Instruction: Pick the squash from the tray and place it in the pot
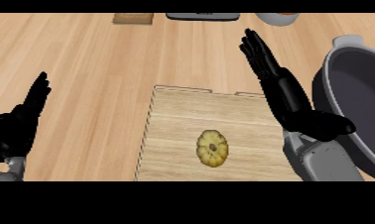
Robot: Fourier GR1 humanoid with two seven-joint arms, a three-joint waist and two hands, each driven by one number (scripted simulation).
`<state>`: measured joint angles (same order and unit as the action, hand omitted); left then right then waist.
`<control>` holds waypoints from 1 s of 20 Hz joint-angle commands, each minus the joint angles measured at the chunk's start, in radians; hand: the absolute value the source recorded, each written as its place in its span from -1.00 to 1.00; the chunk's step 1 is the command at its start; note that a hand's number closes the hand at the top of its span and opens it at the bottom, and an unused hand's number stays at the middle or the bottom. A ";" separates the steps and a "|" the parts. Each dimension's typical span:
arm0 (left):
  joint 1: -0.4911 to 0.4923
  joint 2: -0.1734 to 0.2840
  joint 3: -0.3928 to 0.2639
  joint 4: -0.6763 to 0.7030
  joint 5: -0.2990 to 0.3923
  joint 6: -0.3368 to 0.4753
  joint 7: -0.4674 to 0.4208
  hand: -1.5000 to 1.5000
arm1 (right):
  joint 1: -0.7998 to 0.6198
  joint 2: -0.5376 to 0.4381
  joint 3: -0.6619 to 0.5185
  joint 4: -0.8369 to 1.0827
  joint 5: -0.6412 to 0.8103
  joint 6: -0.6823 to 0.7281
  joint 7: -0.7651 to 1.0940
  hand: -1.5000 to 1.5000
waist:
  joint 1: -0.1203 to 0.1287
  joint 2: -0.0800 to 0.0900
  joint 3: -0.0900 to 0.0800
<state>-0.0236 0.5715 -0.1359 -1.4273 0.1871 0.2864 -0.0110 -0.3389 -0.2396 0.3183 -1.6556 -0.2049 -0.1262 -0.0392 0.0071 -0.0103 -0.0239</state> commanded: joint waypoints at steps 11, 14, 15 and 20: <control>-0.167 -0.165 0.033 -0.126 0.116 0.024 0.086 0.00 | -0.242 -0.120 0.068 0.469 0.297 0.199 -0.379 -1.00 | 0.016 0.019 0.025; -0.112 -0.159 0.027 -0.248 0.107 0.057 0.160 0.00 | -0.222 -0.140 0.036 0.500 0.273 0.262 -0.544 -1.00 | 0.017 0.013 0.025; -0.151 -0.149 0.060 -0.194 0.127 0.023 0.174 0.00 | -0.225 -0.139 0.046 0.395 0.276 0.288 -0.475 -1.00 | 0.000 0.011 0.024; -0.159 -0.168 0.054 -0.196 0.094 0.031 0.167 0.00 | -0.362 -0.218 0.032 0.346 0.253 0.482 -0.322 -1.00 | 0.002 0.009 0.023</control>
<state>-0.1831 0.4107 -0.0873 -1.6021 0.2854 0.3177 0.1391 -0.6128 -0.4193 0.3587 -1.3067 0.0551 0.2376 -0.4264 0.0080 0.0000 -0.0002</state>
